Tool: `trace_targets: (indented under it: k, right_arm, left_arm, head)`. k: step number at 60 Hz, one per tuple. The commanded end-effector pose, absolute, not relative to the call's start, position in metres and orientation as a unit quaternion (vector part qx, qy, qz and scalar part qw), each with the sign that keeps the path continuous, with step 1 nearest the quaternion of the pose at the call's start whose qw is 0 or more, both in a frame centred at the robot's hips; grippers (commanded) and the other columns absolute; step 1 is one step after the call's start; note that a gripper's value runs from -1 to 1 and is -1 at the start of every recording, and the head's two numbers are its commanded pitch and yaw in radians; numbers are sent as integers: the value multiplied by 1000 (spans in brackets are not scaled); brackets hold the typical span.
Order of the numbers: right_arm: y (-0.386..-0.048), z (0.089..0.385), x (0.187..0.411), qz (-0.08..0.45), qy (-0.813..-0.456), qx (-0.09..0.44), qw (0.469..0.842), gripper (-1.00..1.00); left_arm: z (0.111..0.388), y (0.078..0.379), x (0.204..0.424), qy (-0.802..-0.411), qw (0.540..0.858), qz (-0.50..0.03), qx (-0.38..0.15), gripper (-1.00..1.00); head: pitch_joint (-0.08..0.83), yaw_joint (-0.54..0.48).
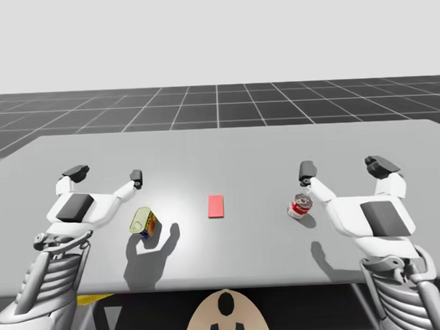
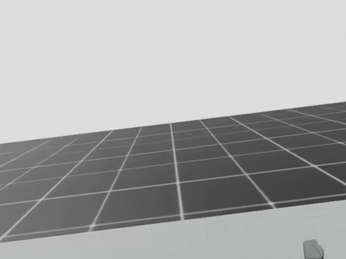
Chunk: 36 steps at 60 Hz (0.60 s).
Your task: Look at the card. If it is red, pick the object on the left. If it is green, pick the object on the right.
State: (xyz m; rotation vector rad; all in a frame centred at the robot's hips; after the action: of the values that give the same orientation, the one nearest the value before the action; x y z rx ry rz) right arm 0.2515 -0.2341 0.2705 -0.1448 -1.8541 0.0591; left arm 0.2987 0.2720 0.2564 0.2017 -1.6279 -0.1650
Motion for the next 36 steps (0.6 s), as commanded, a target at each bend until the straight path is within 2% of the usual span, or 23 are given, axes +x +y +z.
trace_targets:
  k: [1, 6, 12, 14, 18, 29, 36]
  right_arm:
    - [-233, 270, 251, 18, -801, -70, 594, -1000]
    - [-232, 272, 251, 10, -800, -50, 597, -1000]
    - [-231, 272, 252, 6, -795, -53, 604, -1000]
    - [-231, 272, 252, 0, -793, -57, 606, -1000]
    - [-231, 272, 253, -4, -793, -62, 606, -1000]
    - [-230, 270, 254, -4, -790, -61, 610, -1000]
    - [-230, 269, 255, -3, -789, -60, 611, -1000]
  left_arm:
    - [256, 272, 299, -725, 679, -74, 91, -1000]
    - [256, 271, 299, -725, 678, -74, 92, -1000]
    - [256, 271, 299, -725, 678, -74, 92, -1000]
    - [256, 271, 299, -725, 679, -74, 92, -1000]
    - [256, 271, 299, -725, 679, -74, 92, -1000]
    - [255, 271, 300, -723, 680, -77, 92, -1000]
    - [255, 270, 301, -722, 681, -80, 92, -1000]
  head:
    - [1, -4]
    - [24, -4]
    - [93, -2]
    - [148, -3]
    - [194, -3]
    - [398, 3]
    - [476, 2]
